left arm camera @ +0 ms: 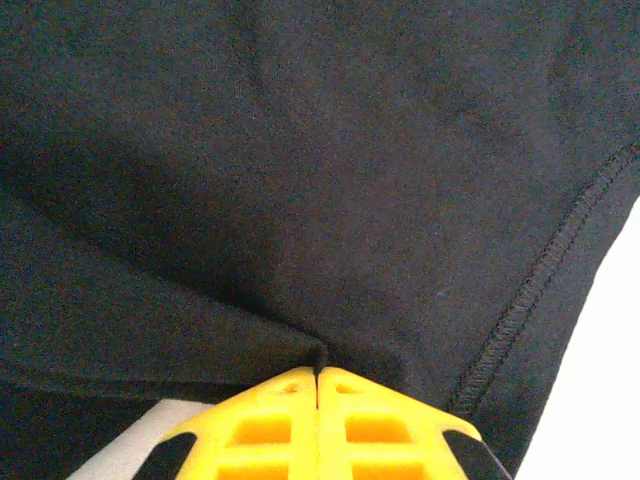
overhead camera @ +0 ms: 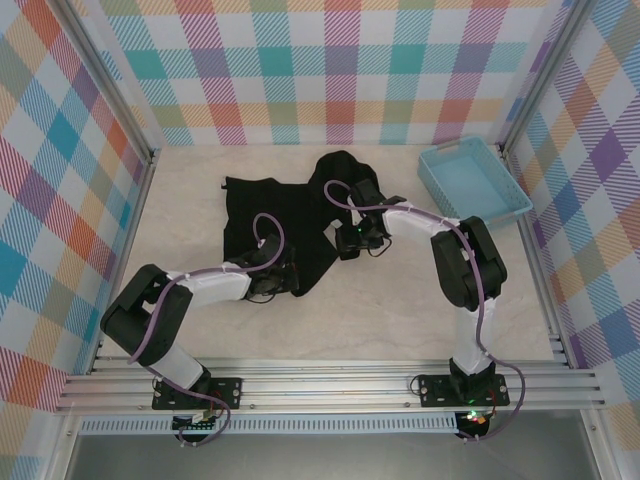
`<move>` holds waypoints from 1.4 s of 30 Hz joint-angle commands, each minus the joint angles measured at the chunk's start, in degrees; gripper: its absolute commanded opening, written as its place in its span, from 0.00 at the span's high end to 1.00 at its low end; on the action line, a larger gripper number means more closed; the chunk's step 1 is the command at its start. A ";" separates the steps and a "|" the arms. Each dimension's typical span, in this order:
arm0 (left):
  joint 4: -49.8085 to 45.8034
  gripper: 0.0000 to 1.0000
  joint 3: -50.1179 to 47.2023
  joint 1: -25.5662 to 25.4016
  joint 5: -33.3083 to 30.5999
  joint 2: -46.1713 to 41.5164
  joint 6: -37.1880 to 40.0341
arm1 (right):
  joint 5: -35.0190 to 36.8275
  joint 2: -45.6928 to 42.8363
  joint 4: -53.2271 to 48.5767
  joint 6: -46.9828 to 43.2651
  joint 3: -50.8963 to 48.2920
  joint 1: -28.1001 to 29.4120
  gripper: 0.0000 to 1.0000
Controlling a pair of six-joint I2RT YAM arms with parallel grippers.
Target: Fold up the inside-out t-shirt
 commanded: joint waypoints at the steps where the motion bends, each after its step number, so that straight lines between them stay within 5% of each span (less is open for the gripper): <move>1: 0.02 1.00 -0.93 -0.22 -3.41 -3.40 0.76 | 4.06 1.37 0.52 -0.52 1.89 -0.26 0.68; 3: -1.09 1.00 -0.58 0.23 -5.22 -6.05 1.59 | 6.74 0.59 -0.15 -1.93 2.17 -0.45 0.84; 6: -4.28 1.00 0.97 2.16 -7.98 -11.93 3.61 | 10.83 -3.38 -0.99 -4.24 1.91 -1.50 0.94; 19: -7.44 1.00 21.77 21.11 -16.20 -35.66 8.22 | 20.91 -28.12 1.45 -13.25 10.21 -7.51 0.98; 34: -16.86 1.00 50.56 30.17 -22.35 -31.88 18.33 | 20.26 -46.99 3.03 -16.31 12.54 -8.01 0.98; 42: -17.36 1.00 57.59 32.70 -18.99 -12.78 19.63 | 18.67 -42.84 2.97 -14.79 13.49 -8.03 0.98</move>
